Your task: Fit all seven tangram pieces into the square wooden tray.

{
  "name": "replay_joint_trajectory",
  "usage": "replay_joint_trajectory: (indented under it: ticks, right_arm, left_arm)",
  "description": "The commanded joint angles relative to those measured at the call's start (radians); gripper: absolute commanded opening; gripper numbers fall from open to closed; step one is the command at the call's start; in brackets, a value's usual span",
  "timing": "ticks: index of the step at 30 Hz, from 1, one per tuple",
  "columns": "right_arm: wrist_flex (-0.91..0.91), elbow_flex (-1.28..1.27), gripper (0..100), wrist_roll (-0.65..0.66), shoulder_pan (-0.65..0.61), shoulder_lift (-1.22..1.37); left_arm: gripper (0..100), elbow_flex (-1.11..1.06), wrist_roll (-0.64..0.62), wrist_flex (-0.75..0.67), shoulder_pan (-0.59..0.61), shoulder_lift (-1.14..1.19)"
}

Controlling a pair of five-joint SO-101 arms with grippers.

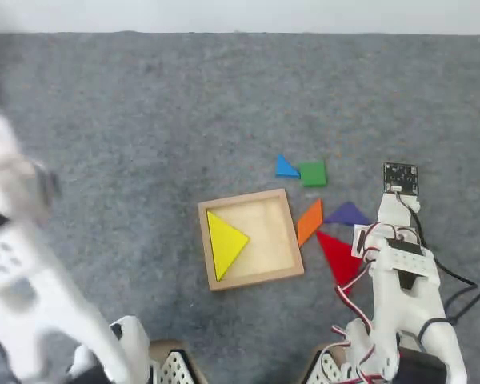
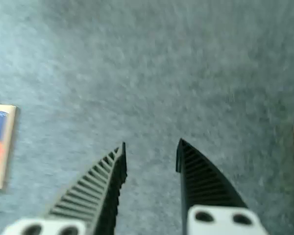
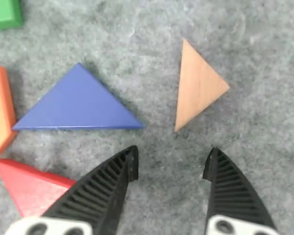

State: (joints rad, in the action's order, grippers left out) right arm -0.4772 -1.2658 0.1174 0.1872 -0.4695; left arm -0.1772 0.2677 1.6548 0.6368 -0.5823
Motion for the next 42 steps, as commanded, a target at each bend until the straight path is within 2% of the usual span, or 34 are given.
replay_joint_trajectory:
  ticks: [1, 5, 11, 15, 17, 19, 23, 24, 26, 28, 29, 33, 35, 38, 42]
  right_arm:
    - [0.018, 0.008, 23.8, 0.003, 0.004, -0.036]
    - [0.018, 0.008, 23.8, 0.009, -0.025, -0.036]
    - [0.018, 0.008, 23.8, 0.009, -0.027, -0.036]
    - [0.018, 0.006, 23.8, 0.009, -0.047, -0.036]
    - [0.018, 0.006, 23.9, 0.011, -0.068, -0.036]
    - [0.010, 0.006, 23.9, 0.006, -0.091, -0.036]
    - [0.008, 0.008, 24.0, 0.014, -0.133, -0.036]
    - [0.008, 0.009, 24.0, 0.029, -0.137, -0.036]
    - [-0.010, 0.014, 24.0, 0.147, -0.145, -0.033]
    - [-0.113, 0.040, 24.0, 0.319, -0.119, -0.039]
    - [-0.191, 0.077, 24.0, 0.356, -0.102, -0.047]
    - [-0.627, 0.344, 24.0, 0.241, -0.005, -0.142]
    - [-0.885, 0.514, 24.1, 0.250, -0.010, -0.194]
    - [-1.179, 0.658, 24.2, 0.318, -0.114, -0.278]
    - [-1.264, 0.620, 24.2, 0.319, -0.291, -0.378]
  left_arm:
    - [17, -0.812, 0.011, -0.379, -0.017, -0.411]
    - [17, -1.141, 0.003, -0.523, -0.040, -0.694]
    - [17, -1.395, 0.003, -0.514, -0.074, -0.996]
    - [17, -1.501, 0.003, -0.511, -0.068, -1.155]
    - [17, -1.506, -0.009, -0.457, -0.066, -1.217]
    - [17, -1.497, -0.051, -0.385, -0.069, -1.247]
    - [17, -1.503, -0.135, -0.396, -0.071, -1.237]
    - [17, -1.503, -0.153, -0.394, -0.069, -1.237]
    - [17, -1.504, -0.170, -0.393, -0.069, -1.237]
    - [17, -1.504, -0.161, -0.397, -0.069, -1.237]
    - [17, -1.504, -0.160, -0.397, -0.069, -1.237]
    - [17, -1.504, -0.161, -0.399, -0.074, -1.237]
    - [17, -1.504, -0.161, -0.399, -0.074, -1.237]
    - [17, -1.504, -0.161, -0.399, -0.074, -1.237]
    - [17, -1.504, -0.161, -0.399, -0.074, -1.237]
